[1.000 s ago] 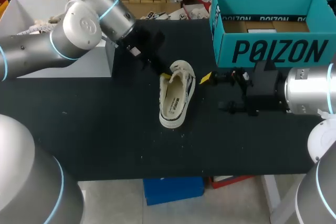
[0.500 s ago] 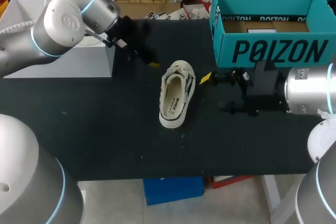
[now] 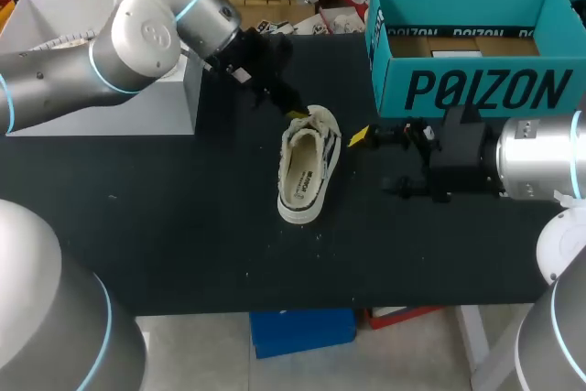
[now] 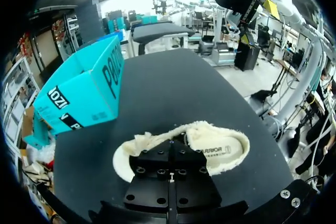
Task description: Take the shoe out of the shoebox, open the shoe tongue, remove and reinsert the insole, then place the shoe into the shoebox
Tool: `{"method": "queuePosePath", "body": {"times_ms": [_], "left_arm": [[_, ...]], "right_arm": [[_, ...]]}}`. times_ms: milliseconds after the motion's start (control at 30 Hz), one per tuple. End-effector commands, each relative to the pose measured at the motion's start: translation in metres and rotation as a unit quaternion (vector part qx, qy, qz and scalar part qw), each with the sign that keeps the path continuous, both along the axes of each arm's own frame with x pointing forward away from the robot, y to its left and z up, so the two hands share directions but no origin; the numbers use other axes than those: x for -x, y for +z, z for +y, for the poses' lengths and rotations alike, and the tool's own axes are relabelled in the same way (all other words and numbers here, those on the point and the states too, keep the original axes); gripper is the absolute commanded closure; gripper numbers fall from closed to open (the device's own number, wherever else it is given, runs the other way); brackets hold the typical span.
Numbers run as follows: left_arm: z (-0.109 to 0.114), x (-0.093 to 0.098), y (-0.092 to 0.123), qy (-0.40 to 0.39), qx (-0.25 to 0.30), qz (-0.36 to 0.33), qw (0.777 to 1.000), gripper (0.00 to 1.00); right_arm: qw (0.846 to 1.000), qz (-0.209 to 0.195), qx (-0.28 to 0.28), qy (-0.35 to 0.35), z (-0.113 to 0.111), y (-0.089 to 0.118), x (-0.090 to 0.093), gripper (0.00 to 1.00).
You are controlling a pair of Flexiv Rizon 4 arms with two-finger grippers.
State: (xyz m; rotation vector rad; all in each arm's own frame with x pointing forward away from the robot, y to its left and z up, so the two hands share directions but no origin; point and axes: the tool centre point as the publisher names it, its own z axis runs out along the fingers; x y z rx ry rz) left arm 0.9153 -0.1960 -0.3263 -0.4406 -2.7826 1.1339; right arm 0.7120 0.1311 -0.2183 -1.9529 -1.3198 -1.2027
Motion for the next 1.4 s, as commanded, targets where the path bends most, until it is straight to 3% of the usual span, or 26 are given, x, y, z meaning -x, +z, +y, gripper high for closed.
{"method": "queuePosePath", "body": {"times_ms": [33,400,767,933,1000,1067,1167,1200,1233,1400], "left_arm": [[0.003,0.008,-0.009,0.001,-0.001,0.008,1.0,1.0],[0.013,0.046,-0.018,-0.007,-0.002,0.037,0.999,1.0],[0.049,0.056,0.028,0.003,0.013,0.03,0.999,1.0],[0.073,0.062,0.036,0.016,-0.004,0.033,0.999,0.99],[0.082,0.062,0.038,0.025,-0.014,0.036,0.999,0.89],[0.091,0.061,0.039,0.037,-0.025,0.042,0.998,0.85],[0.102,0.063,0.041,0.04,-0.034,0.051,0.997,0.6],[0.106,0.063,0.041,0.041,-0.035,0.052,0.997,0.34],[0.109,0.064,0.043,0.04,-0.036,0.052,0.997,0.02],[0.126,0.067,0.049,0.033,-0.022,0.055,0.998,0.0]], "right_arm": [[1.0,0.0,0.0,0.0,0.001,0.0,0.0,0.0],[1.0,0.0,0.0,0.0,0.001,0.0,0.0,0.0],[1.0,0.0,0.0,0.0,0.001,0.0,0.0,0.0],[1.0,0.0,0.0,0.0,0.001,0.0,0.0,0.0],[1.0,0.0,0.0,0.0,0.001,0.0,0.0,0.0],[1.0,0.0,0.0,0.0,0.001,0.0,0.0,0.0],[1.0,0.0,0.0,0.0,0.001,0.0,0.0,0.0],[1.0,0.0,0.0,0.0,0.001,0.0,0.0,0.0],[1.0,0.0,0.0,0.0,0.001,0.0,0.0,0.0],[1.0,0.0,0.0,0.0,0.001,0.0,0.0,0.0]]}}
